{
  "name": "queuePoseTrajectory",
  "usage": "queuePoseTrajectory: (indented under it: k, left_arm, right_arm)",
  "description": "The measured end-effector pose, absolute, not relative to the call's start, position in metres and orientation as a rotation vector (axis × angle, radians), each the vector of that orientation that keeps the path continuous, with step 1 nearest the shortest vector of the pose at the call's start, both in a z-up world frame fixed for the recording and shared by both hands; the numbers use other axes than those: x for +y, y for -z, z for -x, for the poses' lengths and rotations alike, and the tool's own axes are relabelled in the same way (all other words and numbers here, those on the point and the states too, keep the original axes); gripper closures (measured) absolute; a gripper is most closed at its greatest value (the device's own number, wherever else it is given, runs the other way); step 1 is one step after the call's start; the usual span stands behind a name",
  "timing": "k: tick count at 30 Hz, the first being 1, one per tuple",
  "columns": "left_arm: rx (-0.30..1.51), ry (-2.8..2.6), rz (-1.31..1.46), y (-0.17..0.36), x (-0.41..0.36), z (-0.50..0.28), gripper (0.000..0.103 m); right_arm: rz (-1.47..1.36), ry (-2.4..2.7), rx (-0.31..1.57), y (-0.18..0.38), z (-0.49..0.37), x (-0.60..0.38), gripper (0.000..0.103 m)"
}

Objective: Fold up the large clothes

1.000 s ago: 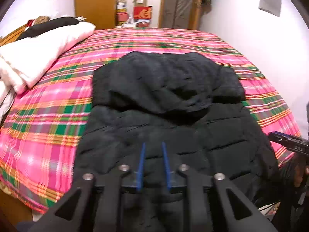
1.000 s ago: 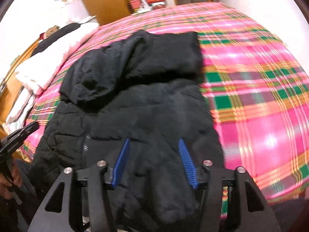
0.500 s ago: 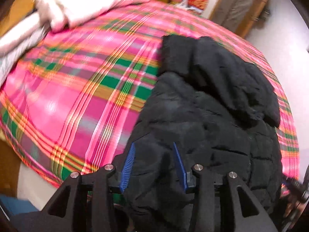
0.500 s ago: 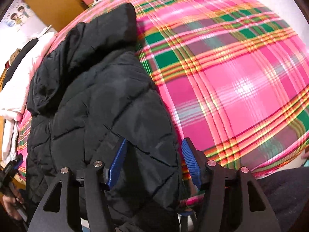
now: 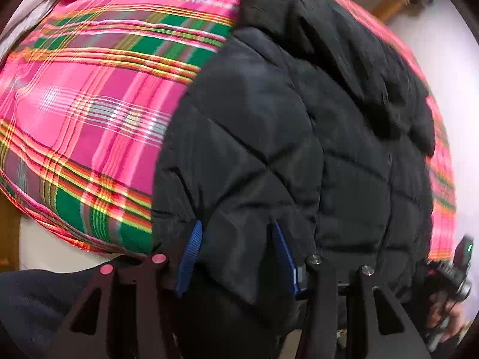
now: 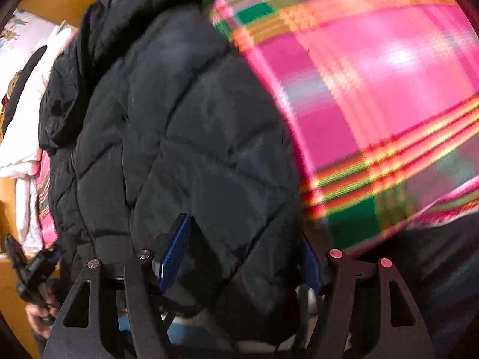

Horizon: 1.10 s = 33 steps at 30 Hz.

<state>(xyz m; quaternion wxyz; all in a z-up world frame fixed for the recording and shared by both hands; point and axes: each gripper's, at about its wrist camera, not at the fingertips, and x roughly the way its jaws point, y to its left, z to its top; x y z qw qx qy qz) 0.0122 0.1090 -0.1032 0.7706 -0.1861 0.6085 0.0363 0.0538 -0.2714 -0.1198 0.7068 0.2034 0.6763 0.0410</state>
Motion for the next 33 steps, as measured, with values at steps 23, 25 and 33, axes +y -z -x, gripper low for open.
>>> queuePoseTrajectory:
  k: [23, 25, 33]
  left_arm:
    - [0.868, 0.164, 0.689, -0.012, 0.158, 0.037, 0.09]
    - [0.86, 0.166, 0.7, -0.013, 0.159, 0.036, 0.09]
    - [0.779, 0.186, 0.759, -0.036, 0.169, 0.001, 0.091]
  right_arm:
    - [-0.644, -0.435, 1.086, -0.001, -0.022, -0.314, 0.092]
    - [-0.67, -0.441, 1.072, 0.0, -0.026, -0.31, 0.092]
    - [-0.719, -0.487, 0.958, -0.03, -0.071, -0.304, 0.092]
